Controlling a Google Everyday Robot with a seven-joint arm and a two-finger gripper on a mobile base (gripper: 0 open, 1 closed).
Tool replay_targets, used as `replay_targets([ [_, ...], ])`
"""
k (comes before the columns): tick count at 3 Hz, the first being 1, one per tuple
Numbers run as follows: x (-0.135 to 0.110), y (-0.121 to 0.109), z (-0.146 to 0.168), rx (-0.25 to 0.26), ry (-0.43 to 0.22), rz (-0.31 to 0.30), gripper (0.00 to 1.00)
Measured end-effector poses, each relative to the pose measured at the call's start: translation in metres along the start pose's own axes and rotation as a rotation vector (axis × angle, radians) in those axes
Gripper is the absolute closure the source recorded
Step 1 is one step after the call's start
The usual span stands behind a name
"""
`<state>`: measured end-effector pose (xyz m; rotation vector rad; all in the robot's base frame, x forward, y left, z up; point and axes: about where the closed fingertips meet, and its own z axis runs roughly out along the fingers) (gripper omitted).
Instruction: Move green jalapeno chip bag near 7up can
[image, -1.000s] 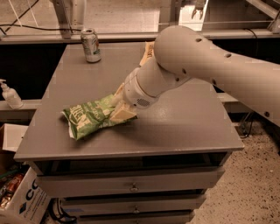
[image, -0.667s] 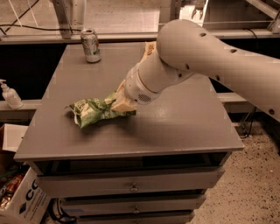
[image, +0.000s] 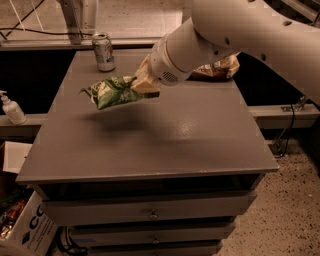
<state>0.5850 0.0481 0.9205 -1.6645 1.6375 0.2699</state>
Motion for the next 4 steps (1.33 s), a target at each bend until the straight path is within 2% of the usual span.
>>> replay_targets([
  [1, 0.000, 0.000, 0.000, 0.000, 0.000, 0.000, 1.00],
  [2, 0.000, -0.010, -0.003, 0.031, -0.001, -0.048, 1.00],
  [3, 0.002, -0.038, 0.001, 0.062, -0.002, -0.110, 1.00],
  [4, 0.007, -0.076, 0.002, 0.092, 0.003, -0.174, 1.00],
])
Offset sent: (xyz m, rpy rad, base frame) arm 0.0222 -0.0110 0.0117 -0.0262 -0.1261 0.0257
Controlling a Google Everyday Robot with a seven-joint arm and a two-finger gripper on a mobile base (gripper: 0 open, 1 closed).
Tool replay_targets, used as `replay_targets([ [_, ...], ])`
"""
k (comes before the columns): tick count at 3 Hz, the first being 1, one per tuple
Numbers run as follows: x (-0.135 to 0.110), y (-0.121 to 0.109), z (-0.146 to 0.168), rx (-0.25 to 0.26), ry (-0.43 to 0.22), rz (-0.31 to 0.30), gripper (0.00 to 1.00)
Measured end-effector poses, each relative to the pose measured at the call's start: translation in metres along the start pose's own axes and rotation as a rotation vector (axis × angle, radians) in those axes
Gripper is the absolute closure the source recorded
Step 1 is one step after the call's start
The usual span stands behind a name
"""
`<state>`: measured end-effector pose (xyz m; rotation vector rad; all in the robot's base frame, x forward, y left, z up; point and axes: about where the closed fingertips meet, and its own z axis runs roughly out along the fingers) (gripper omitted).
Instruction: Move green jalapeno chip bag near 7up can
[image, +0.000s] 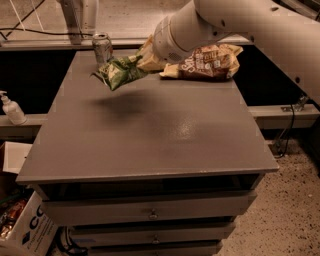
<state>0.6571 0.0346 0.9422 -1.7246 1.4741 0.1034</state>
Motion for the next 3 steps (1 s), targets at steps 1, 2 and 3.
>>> replay_targets([
  [1, 0.015, -0.033, 0.003, 0.025, -0.002, -0.041, 1.00],
  [2, 0.029, -0.059, 0.011, 0.035, -0.008, -0.073, 1.00],
  [3, 0.043, -0.077, 0.030, 0.019, -0.011, -0.109, 1.00],
])
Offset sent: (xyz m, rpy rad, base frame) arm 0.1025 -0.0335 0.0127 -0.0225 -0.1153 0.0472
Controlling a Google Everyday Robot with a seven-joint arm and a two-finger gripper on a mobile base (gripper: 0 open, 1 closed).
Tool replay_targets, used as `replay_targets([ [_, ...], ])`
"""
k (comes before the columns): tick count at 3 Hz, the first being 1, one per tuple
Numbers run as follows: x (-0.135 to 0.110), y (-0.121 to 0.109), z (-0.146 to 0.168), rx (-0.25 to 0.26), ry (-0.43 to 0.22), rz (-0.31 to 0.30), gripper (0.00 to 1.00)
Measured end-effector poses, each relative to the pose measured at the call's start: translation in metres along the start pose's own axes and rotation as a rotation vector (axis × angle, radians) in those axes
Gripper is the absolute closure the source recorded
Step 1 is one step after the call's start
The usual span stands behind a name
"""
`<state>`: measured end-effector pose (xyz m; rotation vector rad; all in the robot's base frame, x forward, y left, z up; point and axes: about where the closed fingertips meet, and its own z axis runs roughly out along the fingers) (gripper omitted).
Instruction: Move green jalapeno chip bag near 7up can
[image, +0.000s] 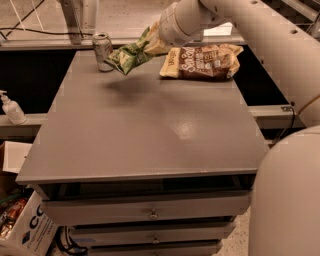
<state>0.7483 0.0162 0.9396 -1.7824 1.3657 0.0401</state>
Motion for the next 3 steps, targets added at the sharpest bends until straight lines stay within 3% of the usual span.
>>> replay_targets([
  [3, 0.015, -0.002, 0.082, -0.100, -0.038, -0.056, 1.00],
])
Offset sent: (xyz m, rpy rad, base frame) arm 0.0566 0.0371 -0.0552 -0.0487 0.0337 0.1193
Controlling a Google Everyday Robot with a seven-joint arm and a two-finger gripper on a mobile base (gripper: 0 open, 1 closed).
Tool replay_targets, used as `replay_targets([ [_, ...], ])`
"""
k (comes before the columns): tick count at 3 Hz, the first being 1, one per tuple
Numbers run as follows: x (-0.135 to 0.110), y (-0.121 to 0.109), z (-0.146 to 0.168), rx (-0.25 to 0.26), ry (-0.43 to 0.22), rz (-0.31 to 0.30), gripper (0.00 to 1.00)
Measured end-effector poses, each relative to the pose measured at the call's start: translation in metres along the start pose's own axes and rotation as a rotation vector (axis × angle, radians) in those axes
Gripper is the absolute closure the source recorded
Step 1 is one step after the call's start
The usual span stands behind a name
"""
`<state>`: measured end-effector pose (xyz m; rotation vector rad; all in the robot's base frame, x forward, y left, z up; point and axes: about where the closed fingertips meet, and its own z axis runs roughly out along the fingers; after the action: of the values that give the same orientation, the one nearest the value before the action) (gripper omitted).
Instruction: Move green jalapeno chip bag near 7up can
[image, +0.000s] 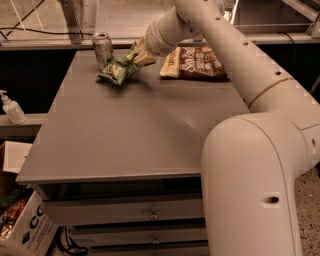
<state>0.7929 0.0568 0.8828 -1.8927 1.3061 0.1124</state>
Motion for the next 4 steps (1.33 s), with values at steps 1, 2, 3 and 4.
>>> replay_targets([
  [1, 0.003, 0.003, 0.018, -0.021, -0.017, 0.017, 0.84],
  [2, 0.002, 0.005, 0.029, -0.034, -0.027, 0.030, 0.61],
  [3, 0.002, 0.005, 0.032, -0.036, -0.032, 0.040, 0.37],
  [4, 0.001, 0.005, 0.034, -0.035, -0.034, 0.047, 0.15],
])
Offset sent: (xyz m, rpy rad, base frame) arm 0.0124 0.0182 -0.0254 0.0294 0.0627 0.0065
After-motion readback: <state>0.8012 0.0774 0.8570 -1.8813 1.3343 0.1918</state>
